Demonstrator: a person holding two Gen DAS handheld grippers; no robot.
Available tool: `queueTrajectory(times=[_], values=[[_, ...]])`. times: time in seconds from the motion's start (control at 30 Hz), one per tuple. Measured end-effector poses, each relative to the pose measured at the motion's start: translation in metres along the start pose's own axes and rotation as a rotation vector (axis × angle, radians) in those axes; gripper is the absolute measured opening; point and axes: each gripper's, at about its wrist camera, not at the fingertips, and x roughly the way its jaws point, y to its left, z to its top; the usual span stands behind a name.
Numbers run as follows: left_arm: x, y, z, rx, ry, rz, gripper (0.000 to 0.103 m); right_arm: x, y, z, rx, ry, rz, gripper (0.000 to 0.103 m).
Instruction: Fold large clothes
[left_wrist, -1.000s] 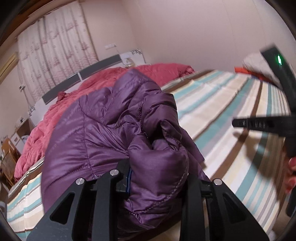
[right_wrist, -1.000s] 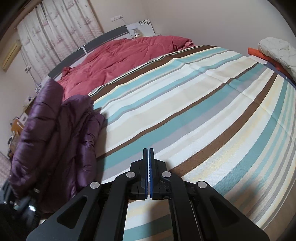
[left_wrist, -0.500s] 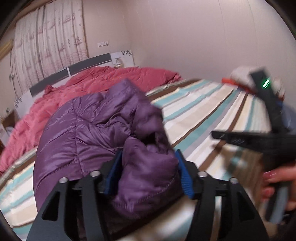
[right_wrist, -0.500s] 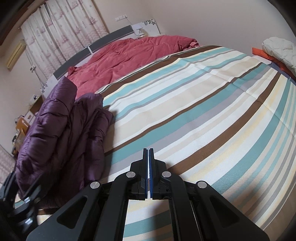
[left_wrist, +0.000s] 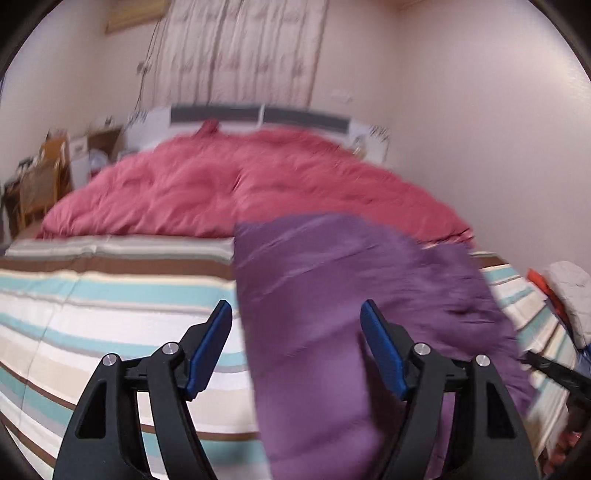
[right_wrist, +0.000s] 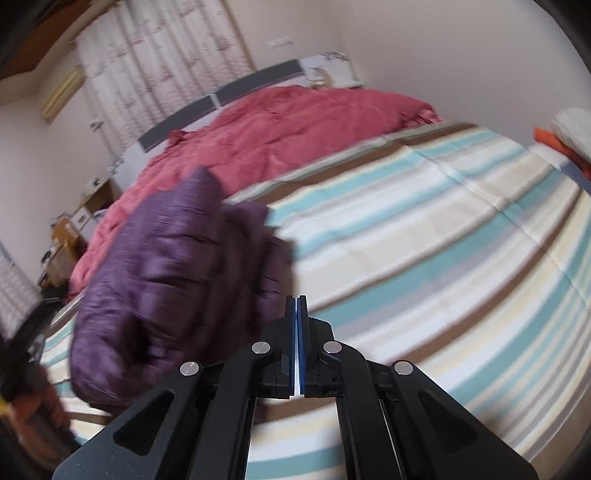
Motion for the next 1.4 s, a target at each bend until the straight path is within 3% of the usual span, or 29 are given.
queueTrajectory(times=[0.07,0.23,0.43,0.67,0.9,1.2,1.4], values=[[0.016,-0.001,-0.004,0.004,0.048,-0.028,0.062,-0.002,0.018,0.008,-0.036,-0.012,0.032,0.0],[0.023,-0.018,-0.01,0.046,0.051,-0.074,0.061,0.003,0.073,0.031,-0.162,-0.029,0.124,0.0],[0.033,-0.032,-0.007,0.104,0.076,-0.054,0.061,0.058,0.118,0.044,-0.253,0.074,0.11,0.0],[0.042,-0.06,-0.009,0.211,0.136,-0.032,0.061,0.111,0.087,0.034,-0.225,0.146,-0.048,0.0],[0.053,-0.081,-0.018,0.268,0.138,-0.011,0.062,0.134,0.062,0.022,-0.166,0.165,-0.032,0.0],[0.052,-0.078,-0.021,0.247,0.134,-0.03,0.062,0.137,0.068,0.012,-0.217,0.097,-0.049,0.0],[0.044,-0.061,0.005,0.109,0.135,-0.022,0.069,0.138,0.064,0.015,-0.193,0.096,-0.023,0.0]])
